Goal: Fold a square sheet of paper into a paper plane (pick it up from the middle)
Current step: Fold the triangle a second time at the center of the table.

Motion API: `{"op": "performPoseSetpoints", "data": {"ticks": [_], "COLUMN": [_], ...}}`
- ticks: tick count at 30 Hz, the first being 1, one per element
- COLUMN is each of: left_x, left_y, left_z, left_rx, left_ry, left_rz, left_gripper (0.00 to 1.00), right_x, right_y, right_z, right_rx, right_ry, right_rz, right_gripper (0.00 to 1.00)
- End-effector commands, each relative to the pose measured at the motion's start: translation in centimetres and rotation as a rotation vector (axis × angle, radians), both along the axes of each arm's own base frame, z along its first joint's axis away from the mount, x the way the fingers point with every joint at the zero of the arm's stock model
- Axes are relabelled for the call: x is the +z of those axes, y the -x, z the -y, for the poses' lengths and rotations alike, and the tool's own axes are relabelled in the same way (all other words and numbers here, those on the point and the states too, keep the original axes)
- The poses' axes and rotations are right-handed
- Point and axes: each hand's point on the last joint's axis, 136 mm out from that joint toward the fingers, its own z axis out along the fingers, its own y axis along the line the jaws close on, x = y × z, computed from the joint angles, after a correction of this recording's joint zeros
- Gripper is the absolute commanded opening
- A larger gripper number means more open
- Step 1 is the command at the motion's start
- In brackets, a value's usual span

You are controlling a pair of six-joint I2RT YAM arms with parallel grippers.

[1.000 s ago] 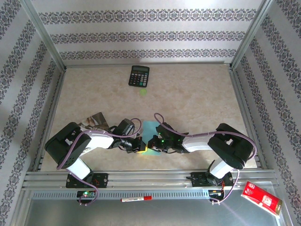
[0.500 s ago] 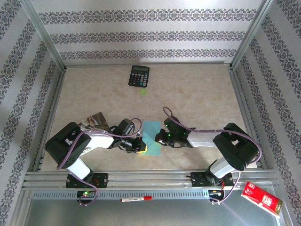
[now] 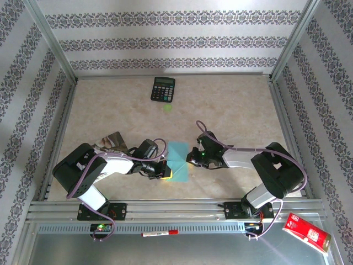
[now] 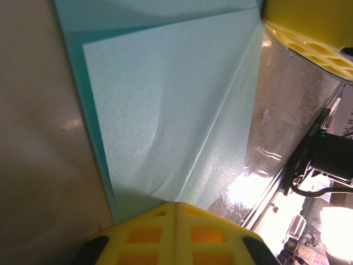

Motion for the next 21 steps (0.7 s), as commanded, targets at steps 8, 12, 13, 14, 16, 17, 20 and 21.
{"op": "performPoseSetpoints", "data": {"ticks": [8, 12, 13, 14, 16, 17, 20, 21], "left_x": [-5.1, -3.0, -2.1, -1.2, 0.9, 2.3, 5.6, 6.4], "left_y": [3.7, 2.0, 1.4, 0.7, -1.0, -2.0, -3.9, -4.4], "left_z": [-5.1, -3.0, -2.2, -1.4, 0.3, 1.2, 2.6, 2.4], "left_rx": [0.02, 0.032, 0.039, 0.049, 0.077, 0.089, 0.117, 0.137], "left_ry": [-0.285, -0.214, -0.186, -0.15, -0.071, -0.024, 0.054, 0.063], "left_rz": [-0.158, -0.107, -0.088, -0.068, -0.012, 0.017, 0.095, 0.118], "left_gripper": [0.0, 0.0, 0.0, 0.02, 0.1, 0.14, 0.25, 0.26], "right_x": [-0.1, 3.0, 3.7, 4.2, 4.9, 5.1, 5.4, 5.4], "right_y": [-3.2, -3.4, -3.2, -2.9, -2.2, -1.7, 0.2, 1.1], "right_z": [5.0, 5.3, 5.3, 5.2, 5.2, 5.2, 5.0, 4.9], "right_rx": [-0.071, -0.023, -0.014, -0.005, 0.013, 0.026, 0.079, 0.094], "right_ry": [0.148, 0.154, 0.151, 0.148, 0.145, 0.151, 0.184, 0.193], "right_rz": [0.045, 0.135, 0.151, 0.164, 0.18, 0.183, 0.182, 0.174], "right_gripper": [0.01, 0.03, 0.04, 0.05, 0.08, 0.1, 0.18, 0.21]}}
